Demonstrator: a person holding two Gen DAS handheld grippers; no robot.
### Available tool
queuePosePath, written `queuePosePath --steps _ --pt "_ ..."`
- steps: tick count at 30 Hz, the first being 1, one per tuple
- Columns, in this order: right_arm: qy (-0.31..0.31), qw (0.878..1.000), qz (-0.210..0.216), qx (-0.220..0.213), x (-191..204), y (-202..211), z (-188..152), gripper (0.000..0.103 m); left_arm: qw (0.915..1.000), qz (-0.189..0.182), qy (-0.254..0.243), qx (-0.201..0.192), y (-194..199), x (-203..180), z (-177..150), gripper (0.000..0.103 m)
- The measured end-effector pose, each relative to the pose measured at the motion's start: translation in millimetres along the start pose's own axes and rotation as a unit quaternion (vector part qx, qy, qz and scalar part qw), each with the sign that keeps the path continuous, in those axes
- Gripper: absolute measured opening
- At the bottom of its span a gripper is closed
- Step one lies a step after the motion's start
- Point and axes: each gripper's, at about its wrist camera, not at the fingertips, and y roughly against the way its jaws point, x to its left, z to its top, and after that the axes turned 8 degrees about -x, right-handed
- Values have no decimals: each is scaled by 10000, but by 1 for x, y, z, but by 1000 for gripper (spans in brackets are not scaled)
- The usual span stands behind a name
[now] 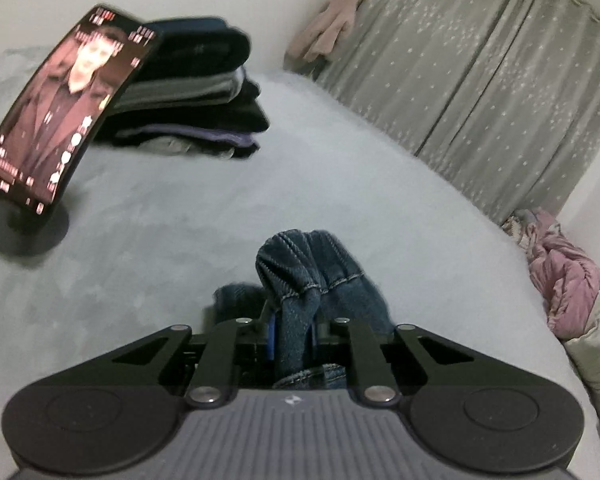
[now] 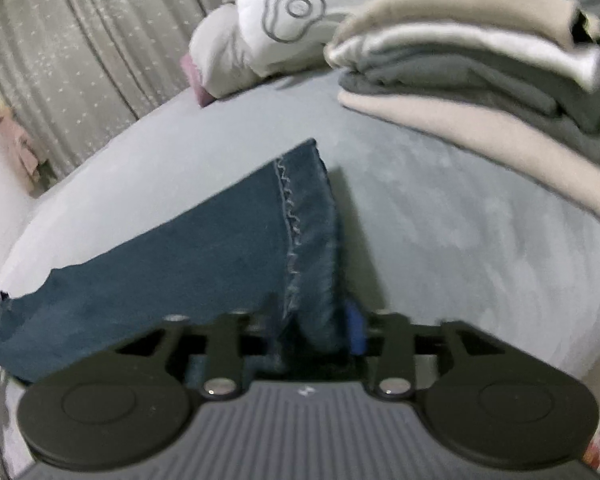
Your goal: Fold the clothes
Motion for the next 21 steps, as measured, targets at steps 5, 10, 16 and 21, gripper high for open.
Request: queuePosePath --steps 5,10,16,21 --pt "304 9994 -161 -36 11 -3 -7 38 9998 -128 -16 -156 3 -2 1 13" --pt "347 9969 -24 -712 21 21 6 15 9984 -346 54 -449 10 -10 9 12" --pt "299 9975 52 -642 22 28 3 15 9989 -219 73 -411 2 -1 10 12" --pt "457 9984 -327 -99 9 1 -18 15 9991 18 -353 -226 -20 8 -5 13"
